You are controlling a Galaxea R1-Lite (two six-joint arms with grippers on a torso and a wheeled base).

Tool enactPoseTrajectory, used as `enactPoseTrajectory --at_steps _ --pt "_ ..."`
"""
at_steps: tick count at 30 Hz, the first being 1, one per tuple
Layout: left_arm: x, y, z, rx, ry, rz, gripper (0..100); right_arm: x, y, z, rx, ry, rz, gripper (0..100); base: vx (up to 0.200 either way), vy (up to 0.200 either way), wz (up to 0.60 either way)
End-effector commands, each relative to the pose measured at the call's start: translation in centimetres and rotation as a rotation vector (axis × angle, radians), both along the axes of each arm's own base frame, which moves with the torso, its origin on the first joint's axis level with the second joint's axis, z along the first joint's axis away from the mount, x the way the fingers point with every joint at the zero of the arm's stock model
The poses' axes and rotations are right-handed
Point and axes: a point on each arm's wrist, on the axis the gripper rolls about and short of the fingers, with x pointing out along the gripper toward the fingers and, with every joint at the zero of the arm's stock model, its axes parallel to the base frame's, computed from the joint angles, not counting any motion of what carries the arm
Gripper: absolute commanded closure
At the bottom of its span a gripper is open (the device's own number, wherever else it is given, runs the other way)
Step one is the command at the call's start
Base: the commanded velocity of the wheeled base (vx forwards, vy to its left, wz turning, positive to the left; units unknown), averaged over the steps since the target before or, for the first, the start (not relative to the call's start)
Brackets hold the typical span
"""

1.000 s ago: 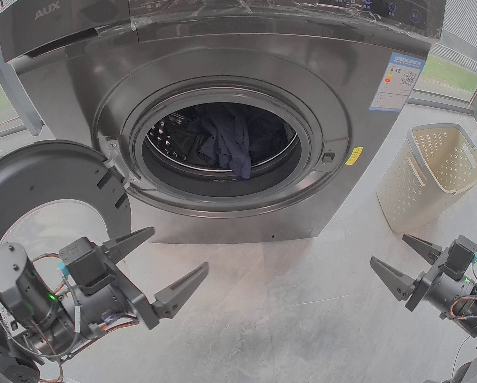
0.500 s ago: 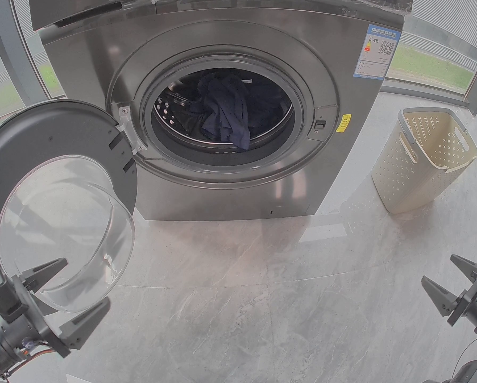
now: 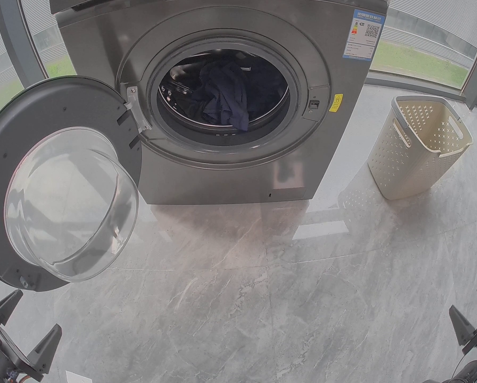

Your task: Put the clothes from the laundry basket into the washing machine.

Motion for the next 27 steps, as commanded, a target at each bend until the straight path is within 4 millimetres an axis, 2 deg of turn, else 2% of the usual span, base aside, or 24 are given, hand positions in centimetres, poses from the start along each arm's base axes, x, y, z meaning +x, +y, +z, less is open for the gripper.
enactPoseTrajectory --at_steps 1,3,4,6,12,14,18,24,27 --pt "-2.0 0.5 -2.3 -0.046 -0.043 0.093 0 -2.7 -0.3 -2.5 0.015 -0.062 -0.032 0 -0.200 0.000 0.00" --pt "-2.1 0.5 -2.4 -0.044 -0.037 0.116 0 -2.6 -0.4 -2.4 0.018 -0.065 -0.068 0 -0.200 0.000 0.00" --pt "-2.4 0.5 -3.1 -0.030 -0.010 0.184 0 -2.7 -0.4 -2.6 0.007 -0.052 -0.167 0 0.000 0.000 0.00" --pt "-2.7 0.5 -3.8 0.005 0.004 0.232 0 -2.9 -0.2 -2.8 -0.005 -0.043 -0.222 0 0.000 0.000 0.00" --pt "-2.8 0.6 -4.2 0.011 0.038 0.324 0 -3.3 -0.1 -3.1 -0.050 -0.090 -0.103 0 0.000 0.000 0.00" --pt "-2.8 0.6 -4.3 -0.037 0.056 0.331 0 -3.3 -0.1 -3.2 -0.050 -0.090 -0.098 0 0.000 0.000 0.00" --pt "-2.8 0.5 -4.8 0.032 0.086 0.281 0 -3.3 0.0 -3.2 -0.050 -0.090 -0.100 0 0.000 0.000 0.00" --pt "-2.8 0.4 -4.8 0.023 0.089 0.275 0 -3.3 0.0 -3.2 -0.051 -0.090 -0.100 0 0.000 0.200 0.00" --pt "-2.8 0.5 -4.8 0.016 0.090 0.278 0 -3.3 -0.1 -3.2 -0.050 -0.090 -0.101 0 0.000 0.000 0.00"
